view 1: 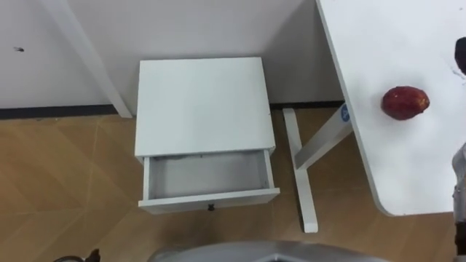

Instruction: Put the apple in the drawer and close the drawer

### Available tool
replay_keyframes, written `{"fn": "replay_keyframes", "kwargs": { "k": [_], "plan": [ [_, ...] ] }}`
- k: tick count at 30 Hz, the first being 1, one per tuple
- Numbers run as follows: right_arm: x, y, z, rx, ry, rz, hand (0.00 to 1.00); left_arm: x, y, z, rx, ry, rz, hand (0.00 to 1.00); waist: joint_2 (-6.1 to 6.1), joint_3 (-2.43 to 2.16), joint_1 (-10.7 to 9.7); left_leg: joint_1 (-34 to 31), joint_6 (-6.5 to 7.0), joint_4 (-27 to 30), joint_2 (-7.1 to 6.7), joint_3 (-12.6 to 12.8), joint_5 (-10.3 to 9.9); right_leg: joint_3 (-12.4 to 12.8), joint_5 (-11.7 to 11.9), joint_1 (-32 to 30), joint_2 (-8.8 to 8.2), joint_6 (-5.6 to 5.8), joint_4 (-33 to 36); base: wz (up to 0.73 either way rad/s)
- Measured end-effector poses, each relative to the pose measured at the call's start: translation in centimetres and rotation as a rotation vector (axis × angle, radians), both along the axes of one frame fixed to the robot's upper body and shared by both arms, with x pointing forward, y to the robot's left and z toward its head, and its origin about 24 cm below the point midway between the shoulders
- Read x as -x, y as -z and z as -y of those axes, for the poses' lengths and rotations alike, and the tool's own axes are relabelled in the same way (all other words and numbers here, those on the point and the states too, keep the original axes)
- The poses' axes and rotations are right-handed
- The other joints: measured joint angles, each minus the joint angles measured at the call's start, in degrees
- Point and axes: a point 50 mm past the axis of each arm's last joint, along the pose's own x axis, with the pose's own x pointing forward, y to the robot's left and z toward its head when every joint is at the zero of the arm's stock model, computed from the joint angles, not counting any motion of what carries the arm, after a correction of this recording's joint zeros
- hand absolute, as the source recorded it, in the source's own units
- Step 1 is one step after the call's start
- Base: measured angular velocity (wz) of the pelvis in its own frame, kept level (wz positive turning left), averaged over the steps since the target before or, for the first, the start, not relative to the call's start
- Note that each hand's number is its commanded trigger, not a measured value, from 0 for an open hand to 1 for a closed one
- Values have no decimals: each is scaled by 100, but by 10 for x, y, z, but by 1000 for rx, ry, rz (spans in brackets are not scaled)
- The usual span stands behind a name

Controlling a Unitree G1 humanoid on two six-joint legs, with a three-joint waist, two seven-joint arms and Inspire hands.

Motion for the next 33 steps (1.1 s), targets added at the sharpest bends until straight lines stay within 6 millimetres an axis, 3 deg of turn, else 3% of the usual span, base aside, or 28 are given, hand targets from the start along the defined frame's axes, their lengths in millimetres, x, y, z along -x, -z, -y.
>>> {"fn": "replay_keyframes", "kwargs": {
  "k": [7,14,19,33],
  "plan": [
    [4,34,-6,-24,-75,-183,0,-4,0,0,2,8,8,0,34,-5,108,33,1,20,-3,5,0,45,-4,-8,-6,6,-6,0],
    [2,36,-8,-22,-140,-217,0,-1,0,1,18,7,1,0,61,-23,108,37,0,16,-8,-29,0,22,-4,7,-3,6,-13,0],
    [4,39,-10,-17,-148,-238,0,-3,0,1,18,8,8,0,147,-72,125,41,0,1,-13,-39,-1,34,-2,12,1,7,-34,0],
    [3,43,-16,-34,-174,-243,0,-7,0,2,24,36,25,0,74,-20,146,45,2,9,-12,-22,-1,53,-2,9,-6,12,-25,0]
  ]
}}
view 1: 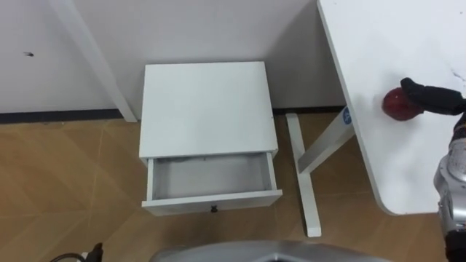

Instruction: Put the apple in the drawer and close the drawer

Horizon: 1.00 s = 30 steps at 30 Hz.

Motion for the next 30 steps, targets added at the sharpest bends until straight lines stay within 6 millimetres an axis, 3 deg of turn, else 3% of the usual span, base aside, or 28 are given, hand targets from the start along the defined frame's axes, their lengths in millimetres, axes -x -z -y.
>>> {"fn": "replay_keyframes", "kwargs": {
  "k": [11,16,24,30],
  "plan": [
    [-2,-2,-2,7,-11,5,0,-1,0,1,3,7,2,0,23,-21,-15,-9,0,-49,-12,-24,0,-20,7,33,25,7,-39,0],
    [-2,0,-3,2,-32,-8,0,-2,0,1,2,7,4,0,-18,-1,-25,13,0,-115,-22,-24,0,-22,11,28,17,14,-51,0],
    [5,23,-5,38,-103,-163,0,5,2,2,7,1,-23,0,-19,11,-18,11,0,-88,-18,-34,0,-65,16,62,-2,22,-43,2],
    [14,35,-13,35,-176,-243,0,10,2,2,10,1,-36,0,39,-25,2,8,2,-60,-18,-37,-1,-77,17,116,-8,21,-41,1]
  ]
}}
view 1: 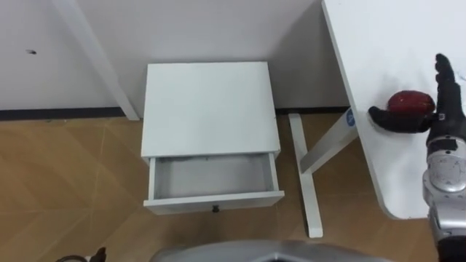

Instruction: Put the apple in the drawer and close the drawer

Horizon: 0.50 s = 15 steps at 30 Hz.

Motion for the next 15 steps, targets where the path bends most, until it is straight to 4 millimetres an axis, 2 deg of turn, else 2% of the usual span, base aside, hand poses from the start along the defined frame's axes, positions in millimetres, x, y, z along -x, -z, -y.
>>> {"fn": "replay_keyframes", "kwargs": {
  "k": [3,4,5,6,11,13,15],
  "plan": [
    [3,8,-3,-22,10,-25,1,4,0,0,0,0,-11,0,-11,-3,-16,-2,5,22,0,-3,3,4,-1,17,2,0,-20,0],
    [5,11,-3,-26,14,-36,38,5,0,1,1,3,-15,0,-19,0,-18,-2,5,32,-1,-3,3,4,-1,24,1,0,-23,0],
    [6,12,-3,-25,13,-40,53,5,0,1,1,8,-19,0,-20,2,-25,-2,5,36,-2,-4,3,1,-1,32,2,1,-32,0],
    [7,13,-3,-26,14,-45,100,5,0,1,0,10,-19,0,-24,1,-26,-2,5,38,-2,-4,3,-1,-1,37,3,0,-35,0],
    [10,18,-6,-42,22,-50,100,4,0,1,0,12,-17,0,-47,-6,-38,10,5,51,1,-6,3,4,-1,27,8,0,-52,0],
    [12,18,-1,-30,43,-49,100,4,0,0,-2,12,-17,0,-82,-38,-30,10,5,52,0,-10,3,3,0,33,19,1,-108,0],
    [12,18,-1,-21,46,-52,100,4,0,1,-1,13,-18,0,-100,-36,-32,10,4,52,1,-12,3,2,0,52,23,2,-114,0]
  ]
}}
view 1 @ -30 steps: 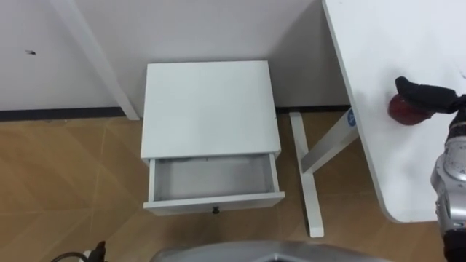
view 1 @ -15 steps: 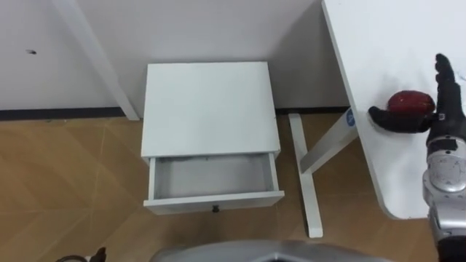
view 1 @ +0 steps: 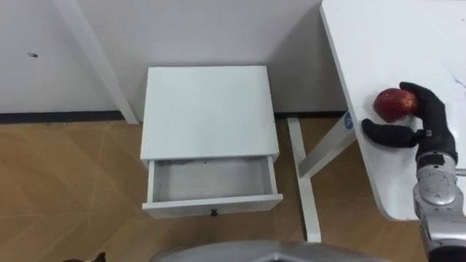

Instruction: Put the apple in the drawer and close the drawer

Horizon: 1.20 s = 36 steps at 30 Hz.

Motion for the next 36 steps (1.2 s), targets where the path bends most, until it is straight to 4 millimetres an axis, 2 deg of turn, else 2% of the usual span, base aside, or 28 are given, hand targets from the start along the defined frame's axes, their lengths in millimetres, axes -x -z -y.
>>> {"fn": "replay_keyframes", "kwargs": {
  "k": [6,11,15,21,26,29,31,35,36],
  "plan": [
    [1,1,1,28,10,-1,100,-2,0,2,-2,19,5,0,4,3,2,17,-1,3,0,-1,-1,-1,-1,24,1,0,-14,0],
    [-1,2,-1,21,8,3,100,-3,0,1,-2,19,8,0,0,32,22,-12,-1,2,0,2,-1,13,-1,30,1,0,-13,0],
    [-5,3,-8,12,-14,10,100,-5,0,2,-1,20,12,0,-3,37,42,-12,-2,3,0,9,-2,63,-1,-17,6,0,-10,-5],
    [-18,-4,-36,3,-155,33,100,-10,1,3,9,34,17,0,55,36,136,-31,2,1,4,29,-4,81,7,-80,7,-1,3,-2],
    [-26,-6,-58,19,-294,14,100,-14,4,8,23,43,9,0,146,65,277,-116,5,1,3,21,-6,37,10,-78,7,1,12,4],
    [-31,-9,-89,51,-474,-7,100,-18,5,12,32,70,4,0,222,95,418,-128,5,0,3,20,-6,29,12,-114,4,0,25,1],
    [-32,-11,-106,50,-567,-9,100,-19,5,13,34,81,5,0,242,89,475,-144,5,0,2,-11,-6,16,12,-117,2,0,23,5],
    [-36,-12,-128,36,-692,-24,100,-27,6,15,36,102,19,0,234,87,511,-206,5,-6,-10,-75,-5,-57,13,-114,-3,1,7,19],
    [-36,-11,-134,27,-726,-34,100,-27,6,16,37,107,17,0,228,83,571,-205,5,-6,-10,-77,-5,-64,13,-114,-4,1,5,3]
  ]
}}
